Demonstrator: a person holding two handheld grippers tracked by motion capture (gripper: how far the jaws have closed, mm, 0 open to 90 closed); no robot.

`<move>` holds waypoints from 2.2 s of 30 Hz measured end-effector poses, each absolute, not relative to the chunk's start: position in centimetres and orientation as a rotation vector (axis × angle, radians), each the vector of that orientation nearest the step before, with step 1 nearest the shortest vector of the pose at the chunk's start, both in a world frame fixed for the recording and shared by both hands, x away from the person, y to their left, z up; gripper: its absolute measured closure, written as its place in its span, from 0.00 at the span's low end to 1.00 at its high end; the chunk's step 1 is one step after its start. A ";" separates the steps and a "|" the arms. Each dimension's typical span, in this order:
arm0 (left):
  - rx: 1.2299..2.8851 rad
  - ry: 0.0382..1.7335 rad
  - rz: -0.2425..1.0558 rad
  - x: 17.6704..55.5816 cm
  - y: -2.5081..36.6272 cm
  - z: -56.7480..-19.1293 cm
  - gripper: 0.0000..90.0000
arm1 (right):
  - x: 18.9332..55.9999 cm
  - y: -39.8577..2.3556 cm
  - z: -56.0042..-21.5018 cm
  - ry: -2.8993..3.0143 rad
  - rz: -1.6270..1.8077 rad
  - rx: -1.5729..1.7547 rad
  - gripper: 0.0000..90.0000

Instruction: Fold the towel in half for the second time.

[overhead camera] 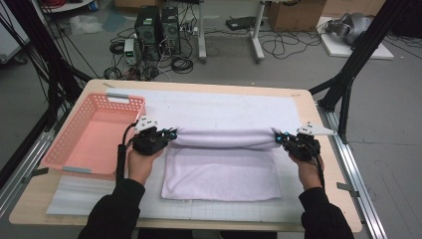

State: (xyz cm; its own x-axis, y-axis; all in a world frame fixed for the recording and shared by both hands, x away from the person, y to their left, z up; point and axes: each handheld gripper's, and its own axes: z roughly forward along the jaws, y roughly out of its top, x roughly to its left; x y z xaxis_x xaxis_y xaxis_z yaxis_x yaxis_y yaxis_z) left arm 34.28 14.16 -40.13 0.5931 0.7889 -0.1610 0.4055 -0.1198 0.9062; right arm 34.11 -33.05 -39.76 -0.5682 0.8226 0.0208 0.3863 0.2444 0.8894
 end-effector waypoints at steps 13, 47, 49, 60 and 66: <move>1.793 0.929 0.418 30.2 15.1 -41.0 0.93 | 29.0 -33.0 -40.6 2.104 1.299 1.016 0.96; 1.855 0.865 0.200 24.8 17.0 -42.4 0.60 | 23.6 -35.3 -42.6 2.370 1.344 0.819 0.96; 1.835 0.869 0.203 24.9 17.1 -42.2 0.54 | 23.4 -35.4 -42.9 2.398 1.332 0.816 0.96; 1.729 0.904 0.297 27.6 17.2 -40.5 0.47 | 22.9 -37.5 -41.6 2.371 1.606 0.805 0.77; 1.722 0.932 0.322 29.1 16.7 -40.7 0.48 | 24.9 -36.6 -41.7 2.217 1.491 1.051 0.70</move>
State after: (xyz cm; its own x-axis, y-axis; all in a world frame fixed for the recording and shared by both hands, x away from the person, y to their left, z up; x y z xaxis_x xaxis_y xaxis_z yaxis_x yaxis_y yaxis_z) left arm 29.09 16.67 -40.74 0.6540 0.7198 -0.2328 0.4231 -0.0929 0.9013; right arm 24.91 -36.64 -41.72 -0.7005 0.6939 0.1669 0.4163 0.2074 0.8853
